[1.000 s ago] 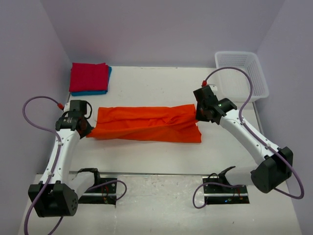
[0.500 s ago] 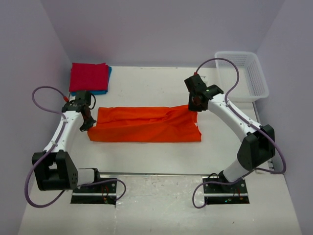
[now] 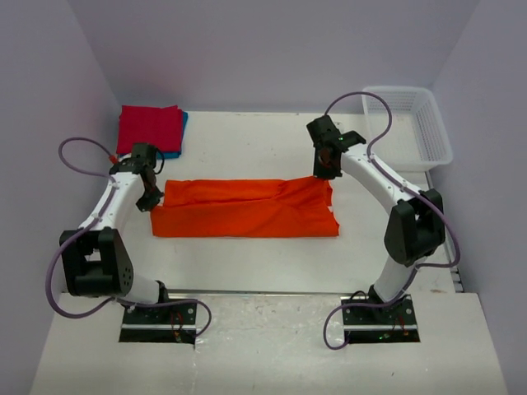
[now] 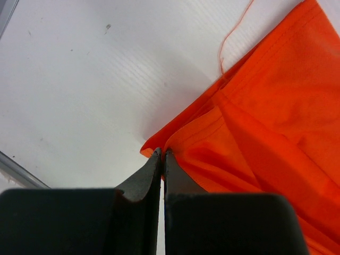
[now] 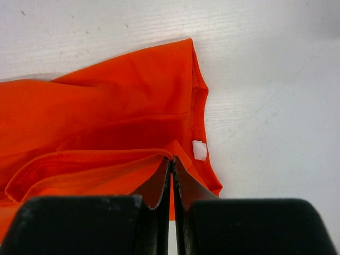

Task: Fold and stack the t-shirts
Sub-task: Fold the other side of the tshirt into a rectangle

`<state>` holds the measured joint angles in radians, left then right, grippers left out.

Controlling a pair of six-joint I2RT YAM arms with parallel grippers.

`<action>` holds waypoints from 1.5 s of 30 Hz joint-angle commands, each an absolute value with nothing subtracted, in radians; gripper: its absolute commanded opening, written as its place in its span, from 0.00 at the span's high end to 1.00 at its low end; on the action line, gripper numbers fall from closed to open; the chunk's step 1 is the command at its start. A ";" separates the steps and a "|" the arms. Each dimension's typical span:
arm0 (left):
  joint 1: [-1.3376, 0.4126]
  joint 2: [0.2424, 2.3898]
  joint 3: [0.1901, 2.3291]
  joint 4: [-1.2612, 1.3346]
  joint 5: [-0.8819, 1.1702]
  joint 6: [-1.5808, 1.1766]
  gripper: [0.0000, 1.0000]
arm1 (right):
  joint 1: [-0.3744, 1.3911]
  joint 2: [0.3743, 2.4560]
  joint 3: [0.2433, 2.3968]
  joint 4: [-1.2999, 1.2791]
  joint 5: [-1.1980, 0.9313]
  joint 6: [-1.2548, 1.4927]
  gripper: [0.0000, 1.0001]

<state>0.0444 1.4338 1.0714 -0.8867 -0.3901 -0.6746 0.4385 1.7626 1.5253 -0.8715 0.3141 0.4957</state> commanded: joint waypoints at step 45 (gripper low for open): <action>0.026 1.740 1.342 -0.853 -0.563 -0.748 0.44 | 0.391 2.040 1.793 -0.856 0.215 0.391 0.85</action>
